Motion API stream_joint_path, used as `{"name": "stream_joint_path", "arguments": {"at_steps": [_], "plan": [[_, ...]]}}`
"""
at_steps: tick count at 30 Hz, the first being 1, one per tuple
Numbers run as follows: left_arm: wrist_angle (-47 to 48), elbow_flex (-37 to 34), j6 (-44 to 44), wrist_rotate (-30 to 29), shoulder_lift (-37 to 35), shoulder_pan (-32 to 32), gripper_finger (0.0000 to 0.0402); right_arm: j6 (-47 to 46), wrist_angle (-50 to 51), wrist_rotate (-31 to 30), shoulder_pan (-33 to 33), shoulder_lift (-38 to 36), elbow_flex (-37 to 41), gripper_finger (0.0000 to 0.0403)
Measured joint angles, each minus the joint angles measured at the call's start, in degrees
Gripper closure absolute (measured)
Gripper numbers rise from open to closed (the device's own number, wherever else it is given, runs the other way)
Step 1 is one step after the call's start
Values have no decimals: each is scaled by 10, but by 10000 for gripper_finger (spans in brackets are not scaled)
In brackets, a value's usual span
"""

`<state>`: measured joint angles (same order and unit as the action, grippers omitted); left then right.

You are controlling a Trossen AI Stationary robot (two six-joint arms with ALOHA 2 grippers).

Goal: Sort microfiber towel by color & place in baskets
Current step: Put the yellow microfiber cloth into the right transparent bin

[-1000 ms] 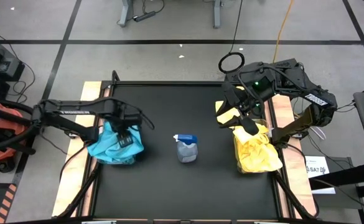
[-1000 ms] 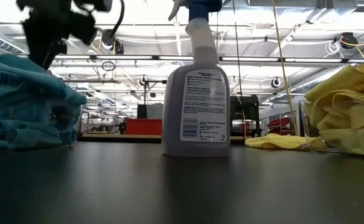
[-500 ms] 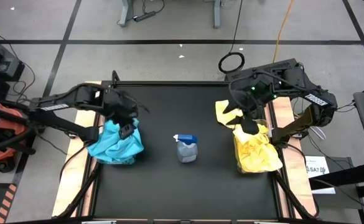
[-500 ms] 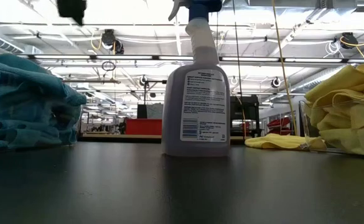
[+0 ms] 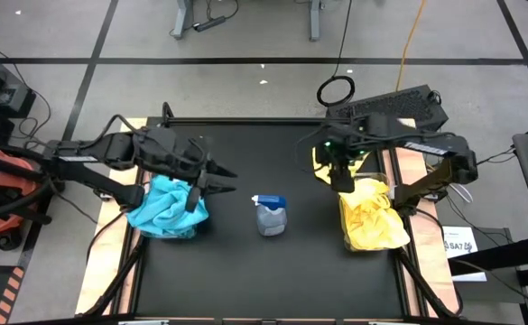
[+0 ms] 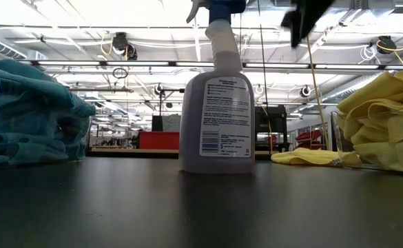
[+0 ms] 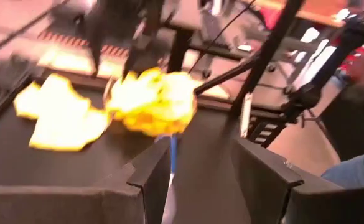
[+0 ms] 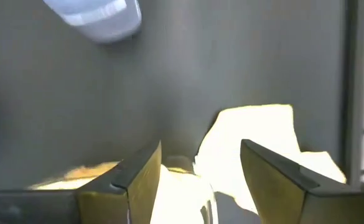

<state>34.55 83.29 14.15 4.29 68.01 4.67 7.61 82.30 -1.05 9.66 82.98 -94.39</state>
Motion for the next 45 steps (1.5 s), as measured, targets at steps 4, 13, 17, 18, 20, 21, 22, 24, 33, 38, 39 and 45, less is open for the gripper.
{"name": "stream_joint_path", "arguments": {"at_steps": [4,13,17,18,20,21,22,24,33,38,39,45], "plan": [[-37,0,-14,-4,10,20,226,20,-47,13,27,0,101,191],[-38,0,-10,-19,40,44,226,14,-198,-8,115,0,272,191],[-40,0,-10,-20,56,50,226,-58,-254,-48,160,0,323,191],[-44,0,-10,-20,59,51,226,-69,-267,-48,171,0,333,191],[-56,0,-10,-20,62,52,226,-82,-283,-48,191,0,351,191],[-65,0,-10,-20,63,52,226,-83,-289,-48,200,0,357,191],[-74,0,-10,-20,64,52,226,-84,-294,-48,209,0,361,191],[-91,0,-10,-20,66,52,226,-85,-306,-45,225,0,368,191],[-130,0,-10,-20,66,52,226,-143,-369,-33,283,19,388,191],[-132,0,0,-24,66,57,226,-160,-370,-10,290,53,404,191],[-132,0,3,-25,66,58,226,-162,-377,-7,290,59,407,191],[-133,0,5,-33,66,67,226,-180,-407,-2,290,92,411,191]]}}
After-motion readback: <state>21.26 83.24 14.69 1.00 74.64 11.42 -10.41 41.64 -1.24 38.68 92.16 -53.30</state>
